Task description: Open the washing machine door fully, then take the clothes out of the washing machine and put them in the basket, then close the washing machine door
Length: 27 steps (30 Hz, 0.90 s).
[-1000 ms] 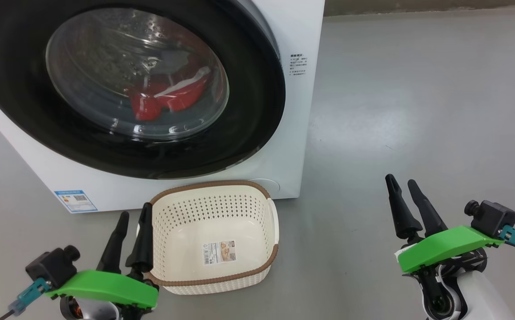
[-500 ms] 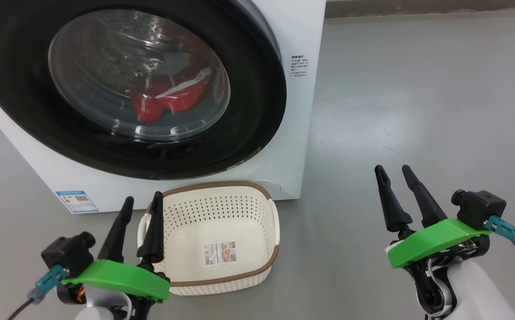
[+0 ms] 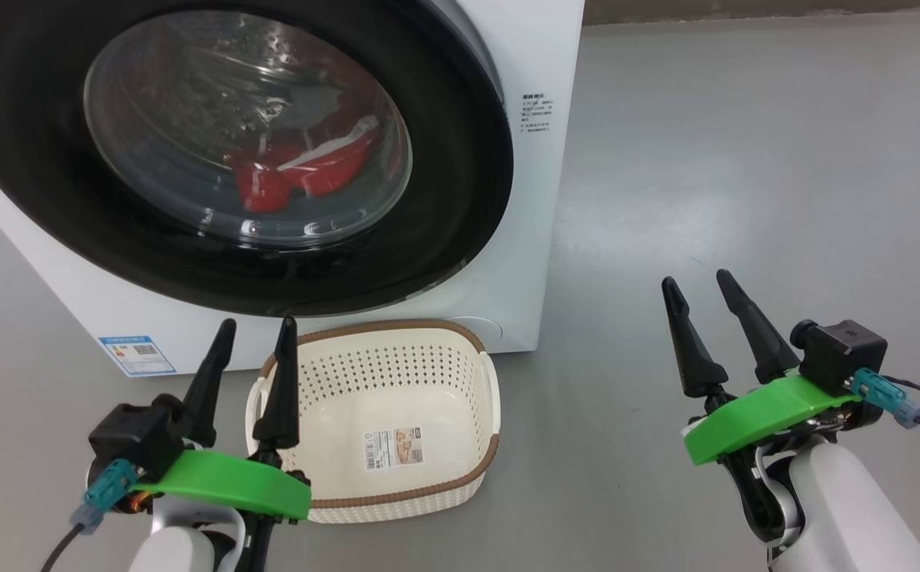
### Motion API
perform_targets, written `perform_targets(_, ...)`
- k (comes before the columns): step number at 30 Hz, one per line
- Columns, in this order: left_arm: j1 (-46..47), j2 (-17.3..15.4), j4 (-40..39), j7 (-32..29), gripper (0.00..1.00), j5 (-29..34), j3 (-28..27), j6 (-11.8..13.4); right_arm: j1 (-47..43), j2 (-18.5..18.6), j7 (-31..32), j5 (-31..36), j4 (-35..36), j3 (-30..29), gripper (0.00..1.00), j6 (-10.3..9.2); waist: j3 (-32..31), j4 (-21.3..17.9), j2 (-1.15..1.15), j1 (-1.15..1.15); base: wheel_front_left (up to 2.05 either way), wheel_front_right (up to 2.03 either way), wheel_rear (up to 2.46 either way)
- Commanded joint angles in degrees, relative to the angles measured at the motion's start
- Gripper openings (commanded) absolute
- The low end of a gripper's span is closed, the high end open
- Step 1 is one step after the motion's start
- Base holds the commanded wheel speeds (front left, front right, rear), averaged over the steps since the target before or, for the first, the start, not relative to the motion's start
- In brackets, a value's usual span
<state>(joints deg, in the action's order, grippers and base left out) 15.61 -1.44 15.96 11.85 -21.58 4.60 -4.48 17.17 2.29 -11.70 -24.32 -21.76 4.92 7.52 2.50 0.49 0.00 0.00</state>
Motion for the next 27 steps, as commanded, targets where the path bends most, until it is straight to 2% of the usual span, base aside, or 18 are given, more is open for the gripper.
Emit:
perform_targets(1, 2.84, -1.22, -1.81, 0.77, 1.00, 1.82, -1.26, 0.58, 3.54, 0.32, -0.92, 1.59, 1.11, 1.63, 1.00, -0.03, 0.07, 0.00, 0.00, 0.00, 0.00, 0.00, 0.00)
perform_targets(15, 5.16, -1.43, -0.60, 3.12, 1.00, 10.63, -1.30, 1.40, 7.08, 0.58, -3.27, 10.86, -0.27, 3.24, 1.00, -0.03, 0.54, -0.15, 0.00, 0.00, 0.00, 0.00, 0.00)
perform_targets(27, 5.75, -1.43, 3.05, 3.15, 1.00, 8.96, -1.14, 2.03, 6.94, 0.59, -3.30, 11.05, -0.12, 3.07, 1.00, -0.03, 0.46, -0.18, 0.00, 0.00, 0.00, 0.00, 0.00)
